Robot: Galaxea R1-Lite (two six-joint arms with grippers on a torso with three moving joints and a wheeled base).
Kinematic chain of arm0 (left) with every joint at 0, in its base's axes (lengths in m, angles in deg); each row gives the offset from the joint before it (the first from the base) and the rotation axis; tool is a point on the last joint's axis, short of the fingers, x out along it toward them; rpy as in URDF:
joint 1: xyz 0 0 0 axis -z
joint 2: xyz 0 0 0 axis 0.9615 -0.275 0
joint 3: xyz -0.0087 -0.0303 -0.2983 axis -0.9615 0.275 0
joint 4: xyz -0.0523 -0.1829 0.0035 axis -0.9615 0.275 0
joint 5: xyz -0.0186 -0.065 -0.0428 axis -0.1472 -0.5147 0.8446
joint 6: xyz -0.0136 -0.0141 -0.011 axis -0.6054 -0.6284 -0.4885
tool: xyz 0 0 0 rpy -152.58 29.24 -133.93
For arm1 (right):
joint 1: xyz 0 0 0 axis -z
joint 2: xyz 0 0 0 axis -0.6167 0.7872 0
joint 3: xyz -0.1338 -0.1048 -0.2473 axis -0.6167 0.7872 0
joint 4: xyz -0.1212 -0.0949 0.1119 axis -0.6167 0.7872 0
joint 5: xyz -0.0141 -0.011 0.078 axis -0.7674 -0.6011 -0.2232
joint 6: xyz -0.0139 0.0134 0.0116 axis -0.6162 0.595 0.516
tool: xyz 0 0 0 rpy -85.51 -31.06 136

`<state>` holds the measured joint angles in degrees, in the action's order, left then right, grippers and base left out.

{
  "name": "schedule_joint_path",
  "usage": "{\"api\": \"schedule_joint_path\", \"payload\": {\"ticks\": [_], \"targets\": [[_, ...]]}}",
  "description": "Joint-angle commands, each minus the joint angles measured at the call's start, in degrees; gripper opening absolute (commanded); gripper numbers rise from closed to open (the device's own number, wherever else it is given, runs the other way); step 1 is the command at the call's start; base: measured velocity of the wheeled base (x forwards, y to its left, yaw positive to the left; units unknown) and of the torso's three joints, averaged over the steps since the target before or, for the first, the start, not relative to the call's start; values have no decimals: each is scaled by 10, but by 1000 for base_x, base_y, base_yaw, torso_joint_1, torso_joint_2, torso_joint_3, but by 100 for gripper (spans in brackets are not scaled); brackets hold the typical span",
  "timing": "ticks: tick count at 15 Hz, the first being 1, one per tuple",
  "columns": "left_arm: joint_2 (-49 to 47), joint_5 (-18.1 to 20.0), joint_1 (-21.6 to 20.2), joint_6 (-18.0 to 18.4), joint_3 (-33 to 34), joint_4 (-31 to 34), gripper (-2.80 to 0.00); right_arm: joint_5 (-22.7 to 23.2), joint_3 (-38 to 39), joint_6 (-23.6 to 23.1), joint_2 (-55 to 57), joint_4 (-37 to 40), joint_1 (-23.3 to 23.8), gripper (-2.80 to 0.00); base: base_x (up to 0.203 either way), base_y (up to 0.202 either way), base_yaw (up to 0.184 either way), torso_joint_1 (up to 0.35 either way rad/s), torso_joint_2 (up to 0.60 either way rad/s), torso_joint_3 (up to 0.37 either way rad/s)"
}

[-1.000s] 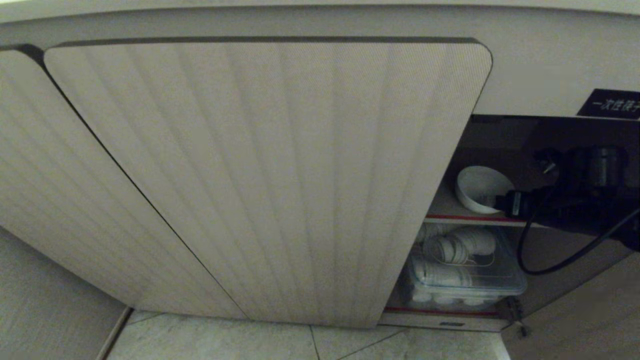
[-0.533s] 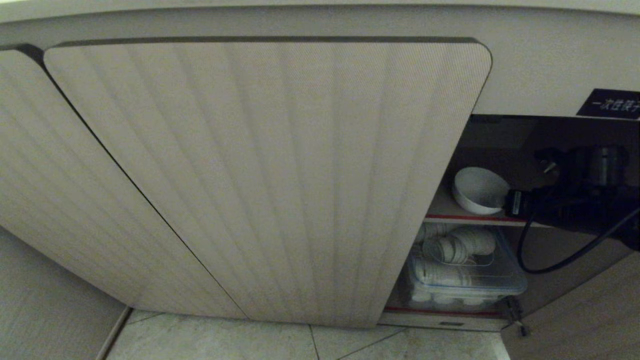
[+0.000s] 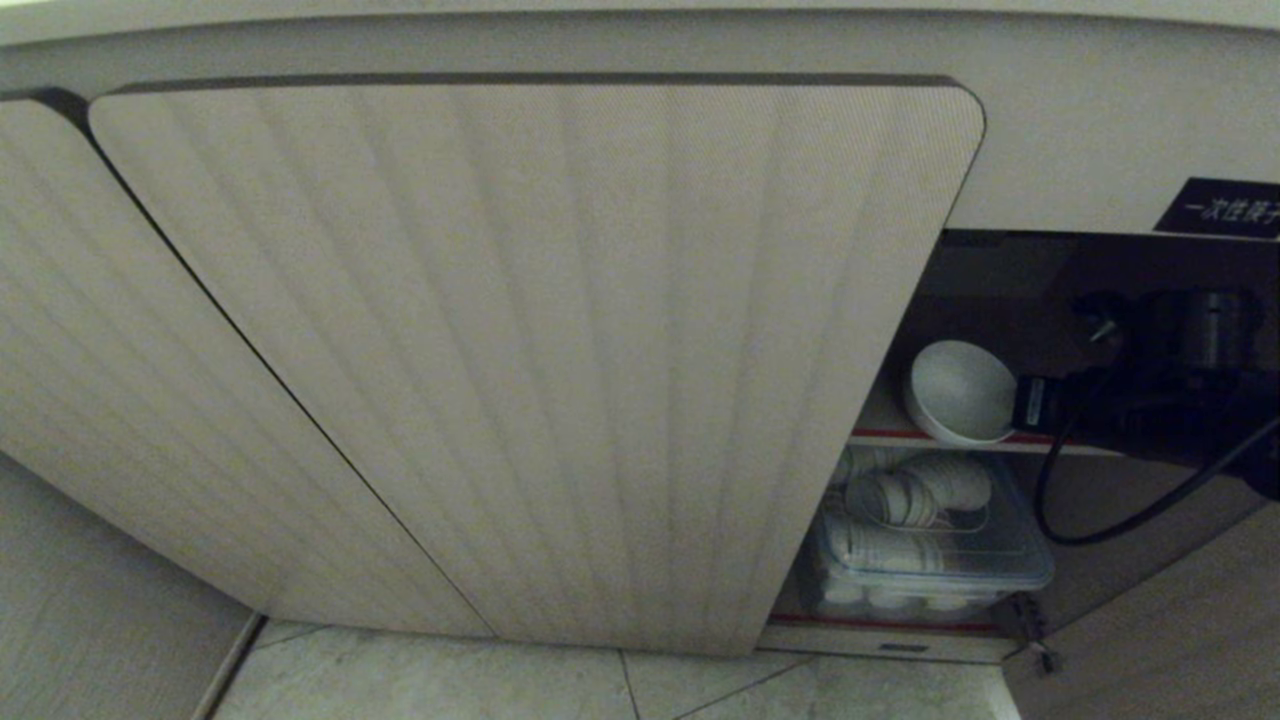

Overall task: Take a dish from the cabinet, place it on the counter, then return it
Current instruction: Take the bowl from the cabinet

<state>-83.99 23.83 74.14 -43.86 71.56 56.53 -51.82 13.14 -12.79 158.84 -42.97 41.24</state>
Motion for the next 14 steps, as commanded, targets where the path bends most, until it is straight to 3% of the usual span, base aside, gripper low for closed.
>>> {"api": "schedule_joint_path", "payload": {"ticks": [1,14], "targets": [[0,0,0,0,0,0,-280,0,2,0,-1,-1,0,-280,0,0,0,0,0,0],[0,0,0,0,0,0,-280,1,49,16,-27,-48,0,-280,0,0,0,0,0,0]]}}
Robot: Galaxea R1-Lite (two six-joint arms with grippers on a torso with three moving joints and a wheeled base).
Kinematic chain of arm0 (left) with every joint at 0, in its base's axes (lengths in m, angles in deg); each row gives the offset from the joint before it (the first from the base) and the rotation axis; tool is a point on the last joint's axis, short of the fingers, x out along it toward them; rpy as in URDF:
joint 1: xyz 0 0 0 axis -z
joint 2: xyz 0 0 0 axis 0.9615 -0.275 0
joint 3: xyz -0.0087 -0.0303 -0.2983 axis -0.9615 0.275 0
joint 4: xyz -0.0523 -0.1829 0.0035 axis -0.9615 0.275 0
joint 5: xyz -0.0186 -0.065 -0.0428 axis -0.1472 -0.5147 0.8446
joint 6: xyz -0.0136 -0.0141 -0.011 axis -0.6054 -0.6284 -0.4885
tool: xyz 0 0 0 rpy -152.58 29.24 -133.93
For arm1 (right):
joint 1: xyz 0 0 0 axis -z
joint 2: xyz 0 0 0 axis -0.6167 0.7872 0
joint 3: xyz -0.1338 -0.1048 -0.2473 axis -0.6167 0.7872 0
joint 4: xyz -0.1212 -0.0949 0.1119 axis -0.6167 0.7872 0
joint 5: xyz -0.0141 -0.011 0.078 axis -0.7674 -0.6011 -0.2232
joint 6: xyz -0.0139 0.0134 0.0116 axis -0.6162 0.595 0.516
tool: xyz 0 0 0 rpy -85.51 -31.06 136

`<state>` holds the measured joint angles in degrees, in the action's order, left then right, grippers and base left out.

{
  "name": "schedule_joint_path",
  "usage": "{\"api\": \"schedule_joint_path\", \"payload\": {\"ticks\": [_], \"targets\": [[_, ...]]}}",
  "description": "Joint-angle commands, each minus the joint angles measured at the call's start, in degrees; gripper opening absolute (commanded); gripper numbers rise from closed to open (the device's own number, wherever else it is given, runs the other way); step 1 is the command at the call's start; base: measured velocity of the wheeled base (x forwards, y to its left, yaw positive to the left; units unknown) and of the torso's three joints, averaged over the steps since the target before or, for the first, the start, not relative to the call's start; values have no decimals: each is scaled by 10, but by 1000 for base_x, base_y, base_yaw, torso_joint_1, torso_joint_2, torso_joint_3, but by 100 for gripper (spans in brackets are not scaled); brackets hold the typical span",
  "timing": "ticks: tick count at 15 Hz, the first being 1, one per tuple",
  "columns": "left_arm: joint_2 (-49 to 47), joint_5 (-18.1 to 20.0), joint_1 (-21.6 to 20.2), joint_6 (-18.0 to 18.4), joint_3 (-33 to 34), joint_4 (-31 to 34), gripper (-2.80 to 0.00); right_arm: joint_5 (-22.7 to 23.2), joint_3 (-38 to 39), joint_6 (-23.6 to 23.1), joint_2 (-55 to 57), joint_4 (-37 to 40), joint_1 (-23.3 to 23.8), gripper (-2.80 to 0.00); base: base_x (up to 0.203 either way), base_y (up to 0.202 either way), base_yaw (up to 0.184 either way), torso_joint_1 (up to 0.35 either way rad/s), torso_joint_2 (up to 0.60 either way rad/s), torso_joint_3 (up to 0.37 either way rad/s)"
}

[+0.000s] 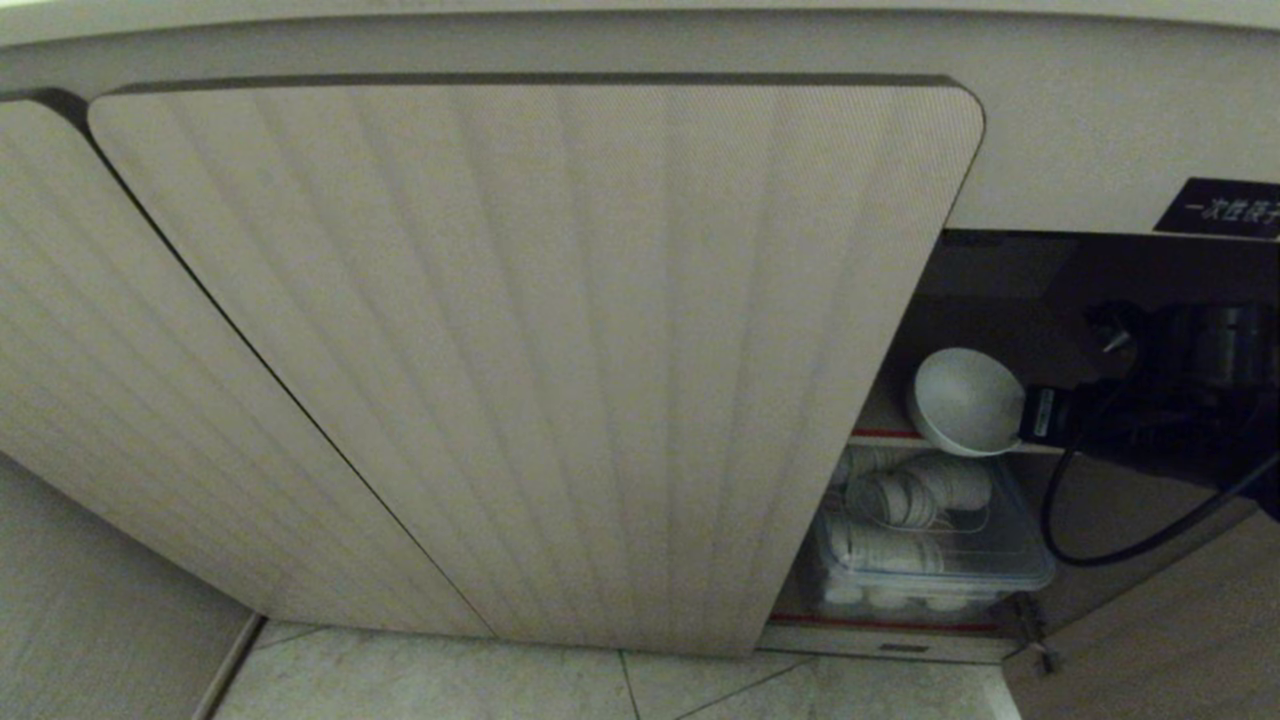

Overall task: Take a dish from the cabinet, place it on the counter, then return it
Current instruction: Take the bowl from the cabinet

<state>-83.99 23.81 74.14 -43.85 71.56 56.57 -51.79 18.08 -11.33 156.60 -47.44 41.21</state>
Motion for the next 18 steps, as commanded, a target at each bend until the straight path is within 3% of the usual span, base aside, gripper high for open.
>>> {"api": "schedule_joint_path", "payload": {"ticks": [1,6,18], "targets": [[0,0,0,0,0,0,-280,2,-2,2,-5,-4,0,-280,0,0,0,0,0,0],[0,0,0,0,0,0,-280,2,-9,53,-15,3,0,-280,0,0,0,0,0,0],[0,0,0,0,0,0,-280,3,-2,79,-31,45,0,-280,0,0,0,0,0,0]]}}
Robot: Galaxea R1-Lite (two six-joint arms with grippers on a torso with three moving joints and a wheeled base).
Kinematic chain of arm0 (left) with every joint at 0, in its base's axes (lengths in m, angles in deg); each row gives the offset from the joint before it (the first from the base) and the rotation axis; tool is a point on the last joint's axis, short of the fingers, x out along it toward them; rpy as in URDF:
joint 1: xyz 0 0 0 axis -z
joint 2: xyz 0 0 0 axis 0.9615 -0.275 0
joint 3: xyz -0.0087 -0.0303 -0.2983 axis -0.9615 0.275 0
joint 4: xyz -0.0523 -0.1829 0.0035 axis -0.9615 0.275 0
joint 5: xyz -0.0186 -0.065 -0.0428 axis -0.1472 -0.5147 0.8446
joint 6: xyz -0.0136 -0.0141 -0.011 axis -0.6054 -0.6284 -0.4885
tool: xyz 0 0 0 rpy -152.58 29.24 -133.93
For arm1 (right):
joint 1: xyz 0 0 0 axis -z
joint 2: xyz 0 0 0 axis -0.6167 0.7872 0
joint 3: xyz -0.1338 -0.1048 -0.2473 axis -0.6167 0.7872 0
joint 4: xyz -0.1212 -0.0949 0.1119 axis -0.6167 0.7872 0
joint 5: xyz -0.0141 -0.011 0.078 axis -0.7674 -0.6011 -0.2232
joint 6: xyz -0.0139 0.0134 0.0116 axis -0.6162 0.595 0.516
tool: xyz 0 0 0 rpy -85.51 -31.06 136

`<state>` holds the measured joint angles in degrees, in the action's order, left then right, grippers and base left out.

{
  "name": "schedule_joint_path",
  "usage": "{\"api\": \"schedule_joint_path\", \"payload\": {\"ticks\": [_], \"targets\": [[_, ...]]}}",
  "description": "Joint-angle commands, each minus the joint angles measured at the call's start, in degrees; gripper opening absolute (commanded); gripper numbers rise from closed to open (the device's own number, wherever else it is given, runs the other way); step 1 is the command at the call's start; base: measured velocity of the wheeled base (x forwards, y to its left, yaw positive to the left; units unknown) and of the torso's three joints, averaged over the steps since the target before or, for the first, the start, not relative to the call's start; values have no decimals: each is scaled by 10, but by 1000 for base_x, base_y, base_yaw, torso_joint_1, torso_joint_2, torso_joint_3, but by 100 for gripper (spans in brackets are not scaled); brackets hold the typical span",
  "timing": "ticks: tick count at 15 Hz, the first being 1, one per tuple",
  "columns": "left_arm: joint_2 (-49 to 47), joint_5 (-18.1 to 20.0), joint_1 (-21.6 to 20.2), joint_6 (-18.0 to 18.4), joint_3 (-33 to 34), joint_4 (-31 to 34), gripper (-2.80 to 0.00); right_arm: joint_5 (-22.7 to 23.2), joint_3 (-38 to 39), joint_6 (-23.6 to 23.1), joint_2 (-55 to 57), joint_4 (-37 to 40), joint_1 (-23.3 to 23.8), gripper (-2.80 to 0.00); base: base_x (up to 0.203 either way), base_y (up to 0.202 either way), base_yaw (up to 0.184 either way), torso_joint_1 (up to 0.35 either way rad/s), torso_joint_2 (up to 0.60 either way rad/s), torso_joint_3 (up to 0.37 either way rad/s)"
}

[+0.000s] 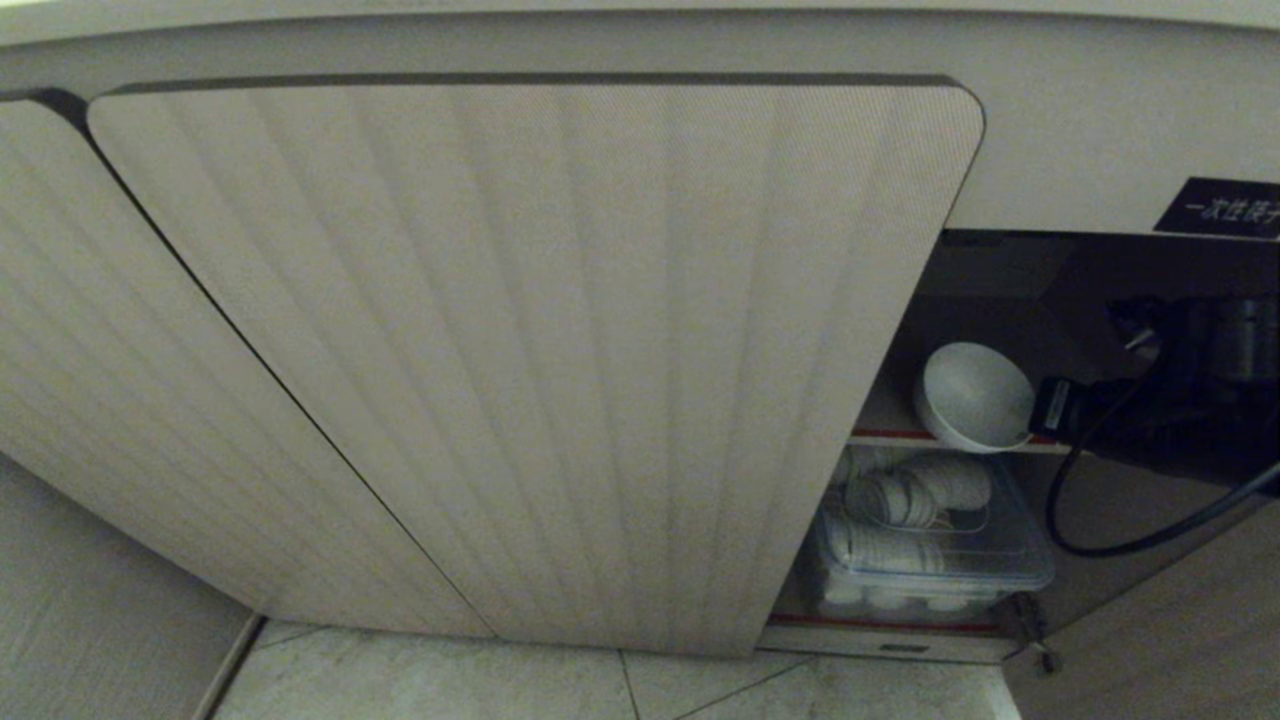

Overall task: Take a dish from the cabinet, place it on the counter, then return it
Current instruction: Take the bowl from the cabinet

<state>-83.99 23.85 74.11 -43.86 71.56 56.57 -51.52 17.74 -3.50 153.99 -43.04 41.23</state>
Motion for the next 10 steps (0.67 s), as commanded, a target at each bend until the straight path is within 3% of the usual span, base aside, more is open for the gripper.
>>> {"api": "schedule_joint_path", "payload": {"ticks": [1,10], "targets": [[0,0,0,0,0,0,-280,1,2,1,-6,1,0,-280,0,0,0,0,0,0],[0,0,0,0,0,0,-280,2,19,2,-27,21,0,-280,0,0,0,0,0,0]]}}
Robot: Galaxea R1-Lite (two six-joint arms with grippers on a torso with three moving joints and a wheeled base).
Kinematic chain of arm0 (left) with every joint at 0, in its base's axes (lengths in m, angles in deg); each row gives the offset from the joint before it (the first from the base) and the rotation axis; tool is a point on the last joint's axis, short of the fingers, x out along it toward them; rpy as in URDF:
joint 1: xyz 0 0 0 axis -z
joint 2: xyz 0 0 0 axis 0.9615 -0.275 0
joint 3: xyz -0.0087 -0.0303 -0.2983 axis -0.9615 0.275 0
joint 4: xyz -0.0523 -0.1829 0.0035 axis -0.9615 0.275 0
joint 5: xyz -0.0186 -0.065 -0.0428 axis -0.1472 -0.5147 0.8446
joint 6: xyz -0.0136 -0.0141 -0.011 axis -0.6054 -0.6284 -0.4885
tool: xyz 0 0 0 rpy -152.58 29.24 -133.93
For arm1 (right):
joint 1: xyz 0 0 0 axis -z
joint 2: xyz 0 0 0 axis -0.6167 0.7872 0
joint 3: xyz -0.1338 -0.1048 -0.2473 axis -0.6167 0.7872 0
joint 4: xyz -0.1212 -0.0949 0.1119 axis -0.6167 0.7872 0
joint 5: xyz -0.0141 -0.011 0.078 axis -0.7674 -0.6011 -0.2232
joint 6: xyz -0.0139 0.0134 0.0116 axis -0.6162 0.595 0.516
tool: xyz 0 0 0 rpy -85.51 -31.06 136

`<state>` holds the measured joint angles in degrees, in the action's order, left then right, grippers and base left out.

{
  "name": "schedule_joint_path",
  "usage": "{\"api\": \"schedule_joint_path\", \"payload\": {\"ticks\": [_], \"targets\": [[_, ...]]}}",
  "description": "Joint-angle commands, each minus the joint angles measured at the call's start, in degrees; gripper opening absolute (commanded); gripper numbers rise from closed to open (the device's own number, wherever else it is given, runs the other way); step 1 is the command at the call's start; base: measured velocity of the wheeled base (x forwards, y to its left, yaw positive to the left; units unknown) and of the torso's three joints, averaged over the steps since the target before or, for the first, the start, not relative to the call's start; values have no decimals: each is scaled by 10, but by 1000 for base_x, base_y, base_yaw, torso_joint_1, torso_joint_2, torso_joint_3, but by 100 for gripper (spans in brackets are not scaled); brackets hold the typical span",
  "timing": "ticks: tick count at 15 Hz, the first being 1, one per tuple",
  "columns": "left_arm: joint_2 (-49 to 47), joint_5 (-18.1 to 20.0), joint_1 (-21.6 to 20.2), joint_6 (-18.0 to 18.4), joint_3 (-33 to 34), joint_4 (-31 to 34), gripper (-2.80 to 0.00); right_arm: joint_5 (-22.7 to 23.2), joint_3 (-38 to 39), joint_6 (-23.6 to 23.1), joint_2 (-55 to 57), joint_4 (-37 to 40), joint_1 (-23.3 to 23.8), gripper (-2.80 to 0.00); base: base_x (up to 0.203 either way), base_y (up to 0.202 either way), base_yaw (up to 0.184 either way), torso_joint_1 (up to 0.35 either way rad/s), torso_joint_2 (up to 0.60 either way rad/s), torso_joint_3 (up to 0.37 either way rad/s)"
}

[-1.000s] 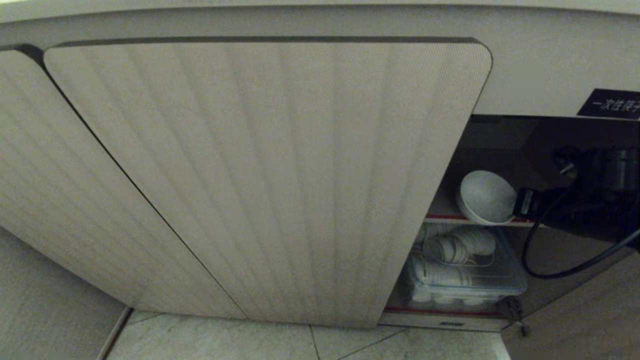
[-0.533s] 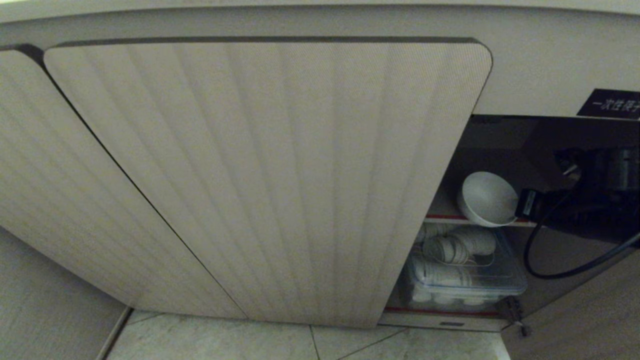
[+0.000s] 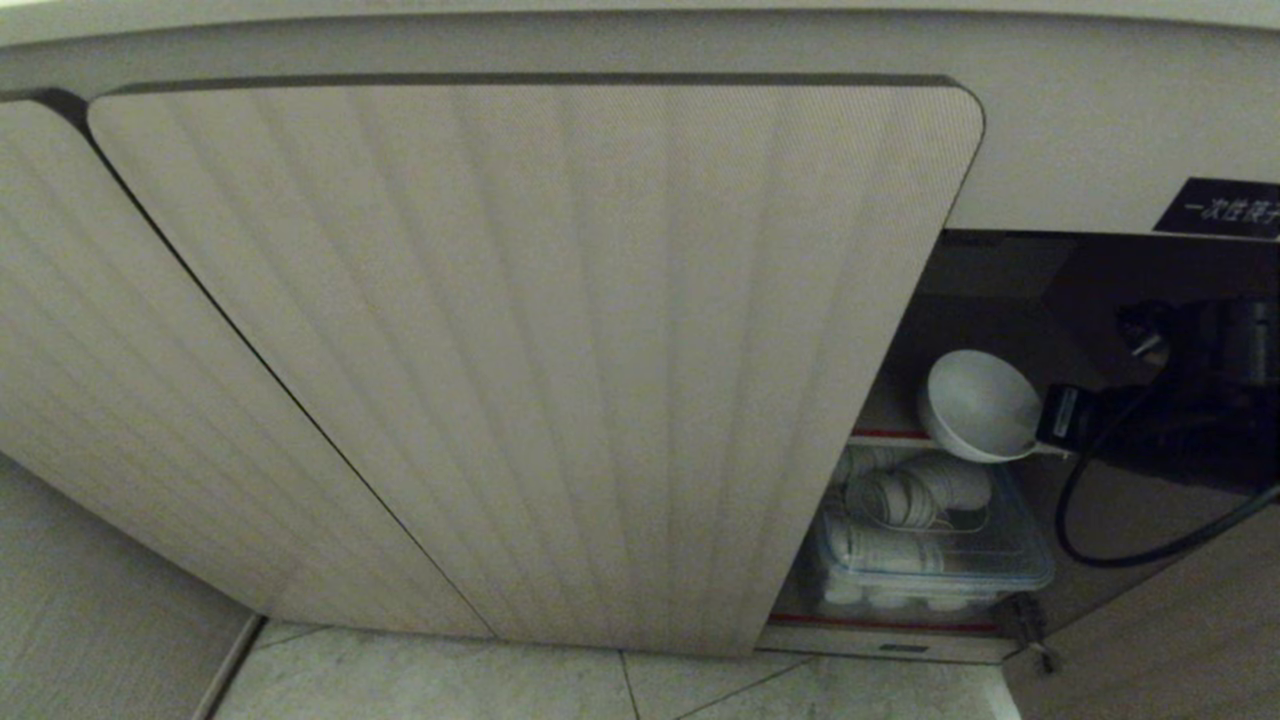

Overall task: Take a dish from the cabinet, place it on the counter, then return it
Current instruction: Take the bowl from the cabinet

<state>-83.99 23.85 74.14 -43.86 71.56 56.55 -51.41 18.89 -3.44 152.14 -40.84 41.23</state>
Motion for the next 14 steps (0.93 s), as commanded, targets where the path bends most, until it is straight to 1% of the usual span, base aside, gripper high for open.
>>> {"api": "schedule_joint_path", "payload": {"ticks": [1,14], "targets": [[0,0,0,0,0,0,-280,1,15,1,-14,-2,0,-280,0,0,0,0,0,0],[0,0,0,0,0,0,-280,1,79,-1,-95,-1,-1,-280,0,0,0,0,0,0]]}}
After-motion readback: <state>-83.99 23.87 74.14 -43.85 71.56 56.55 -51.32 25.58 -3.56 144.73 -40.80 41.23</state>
